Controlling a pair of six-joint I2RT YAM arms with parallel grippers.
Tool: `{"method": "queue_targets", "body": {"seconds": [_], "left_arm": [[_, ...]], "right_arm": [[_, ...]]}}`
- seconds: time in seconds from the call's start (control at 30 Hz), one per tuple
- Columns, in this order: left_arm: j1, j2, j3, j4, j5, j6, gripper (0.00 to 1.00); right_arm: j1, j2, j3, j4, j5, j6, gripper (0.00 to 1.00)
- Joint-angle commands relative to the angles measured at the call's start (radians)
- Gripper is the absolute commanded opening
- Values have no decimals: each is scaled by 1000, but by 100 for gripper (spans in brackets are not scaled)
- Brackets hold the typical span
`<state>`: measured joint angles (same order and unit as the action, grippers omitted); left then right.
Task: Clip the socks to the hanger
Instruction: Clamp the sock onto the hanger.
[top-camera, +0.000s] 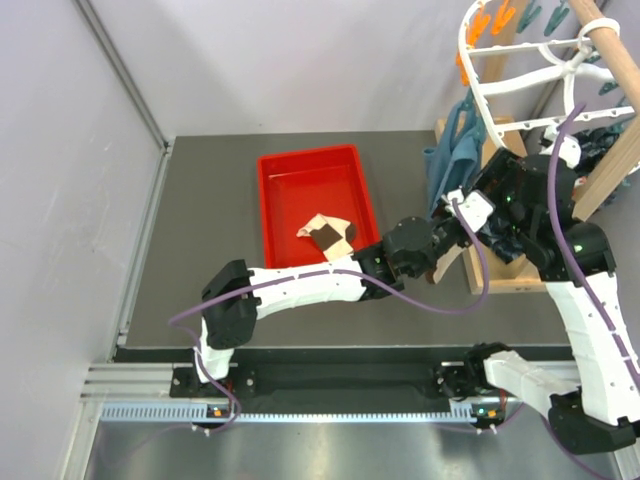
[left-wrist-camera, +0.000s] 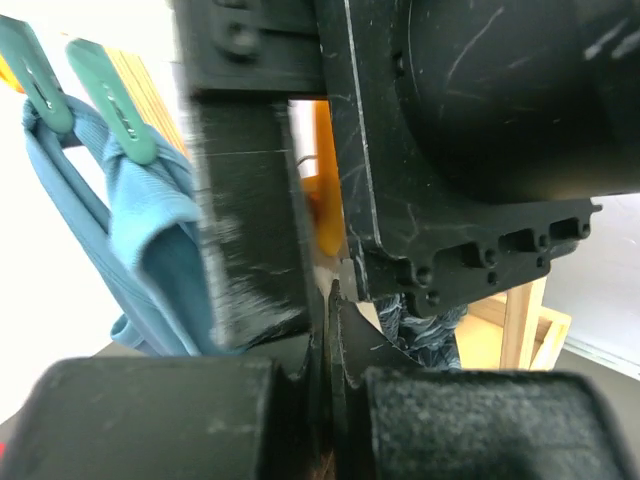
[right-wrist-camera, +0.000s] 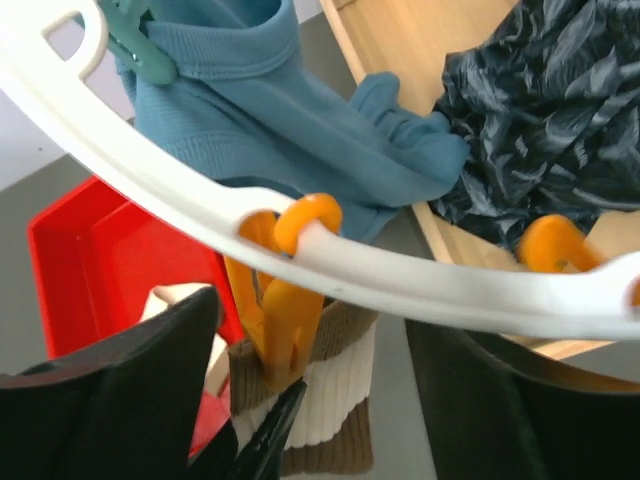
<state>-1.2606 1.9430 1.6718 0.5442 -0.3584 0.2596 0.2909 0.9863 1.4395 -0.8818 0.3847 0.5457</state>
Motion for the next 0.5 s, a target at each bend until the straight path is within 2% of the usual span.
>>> {"method": "queue_targets", "body": {"seconds": [0.0,0.03,0.07,0.1,0.23,0.33,0.37,0.47], "left_arm": [[-5,10,49,28,-7,-13,0],[-5,10,52,22,-8,-14,0],[-5,10,55,20,-11,-16,0],[-6,10,55,10,-16,-17,1],[-3,7,52,-16,-40,-31,9],[0,-9,43,-41,-56,-69,28],[1,-22,36,-41,-56,-94,37],[9,-51,16,-64,-53,-156,48]], "right_arm": [[5,-15,19,-60,-44,-9,77],[5,-12,33,-72,-47,-7,81],[4,-12,42,-80,-44,-3,95],[5,-9,50,-91,-41,2,100],[5,2,111,-167,-38,-9,100],[4,21,146,-230,-44,-32,100],[4,23,154,-243,-64,-53,100],[4,35,208,-296,-116,-122,100]]}}
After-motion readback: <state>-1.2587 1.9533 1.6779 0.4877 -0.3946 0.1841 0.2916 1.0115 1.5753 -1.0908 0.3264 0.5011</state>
